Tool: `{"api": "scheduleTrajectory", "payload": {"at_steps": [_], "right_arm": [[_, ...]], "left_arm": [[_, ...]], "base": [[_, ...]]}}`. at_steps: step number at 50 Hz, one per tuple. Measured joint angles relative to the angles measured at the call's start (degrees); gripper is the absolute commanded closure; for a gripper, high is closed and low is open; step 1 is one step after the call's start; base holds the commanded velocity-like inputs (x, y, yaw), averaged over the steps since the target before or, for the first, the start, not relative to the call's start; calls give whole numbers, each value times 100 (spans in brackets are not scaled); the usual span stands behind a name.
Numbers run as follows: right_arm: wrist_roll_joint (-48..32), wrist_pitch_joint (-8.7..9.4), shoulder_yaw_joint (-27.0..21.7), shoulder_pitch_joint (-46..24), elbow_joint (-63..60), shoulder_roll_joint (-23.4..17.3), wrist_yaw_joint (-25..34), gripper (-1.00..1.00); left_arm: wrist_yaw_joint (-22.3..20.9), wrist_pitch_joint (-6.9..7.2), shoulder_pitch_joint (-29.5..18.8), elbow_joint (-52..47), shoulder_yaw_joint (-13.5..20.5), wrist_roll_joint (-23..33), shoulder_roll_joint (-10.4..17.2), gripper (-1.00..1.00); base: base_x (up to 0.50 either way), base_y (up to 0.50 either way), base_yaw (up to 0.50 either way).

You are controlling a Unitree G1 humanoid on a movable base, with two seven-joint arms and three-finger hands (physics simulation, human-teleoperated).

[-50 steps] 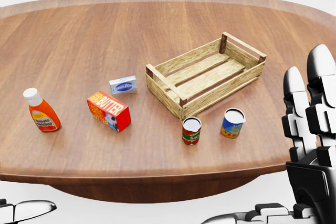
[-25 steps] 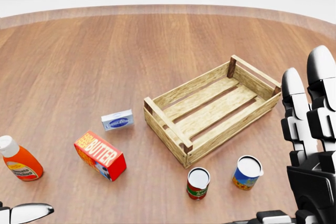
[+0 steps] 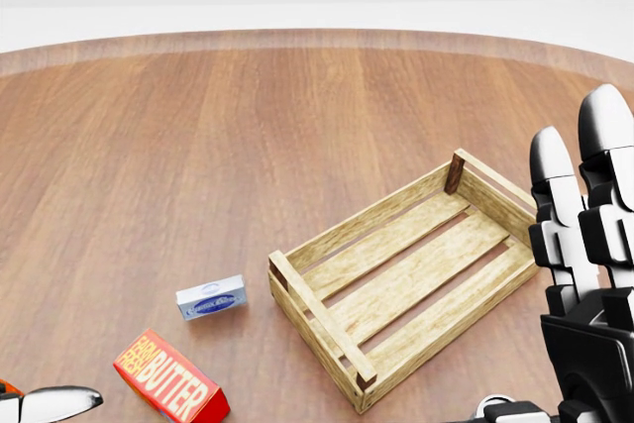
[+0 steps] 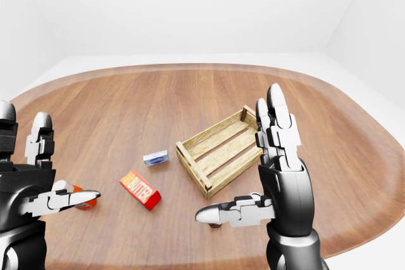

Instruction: Pick up the tomato sauce, and put it in the wooden tray.

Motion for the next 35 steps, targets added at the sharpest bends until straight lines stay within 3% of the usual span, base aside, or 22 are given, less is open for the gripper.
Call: {"api": "scheduleTrajectory", "payload": {"at_steps": [19,35], "right_arm": [[-6,0,25,-11,33,-5,3,-100],[-127,0,339,122,-35,-89,-221,-100]], "left_arm": [[1,0,30,20,-41,47,0,-99],[41,0,-3,123,-107,91,35,-99]], "base": [[49,-2,0],[0,0,0]]}}
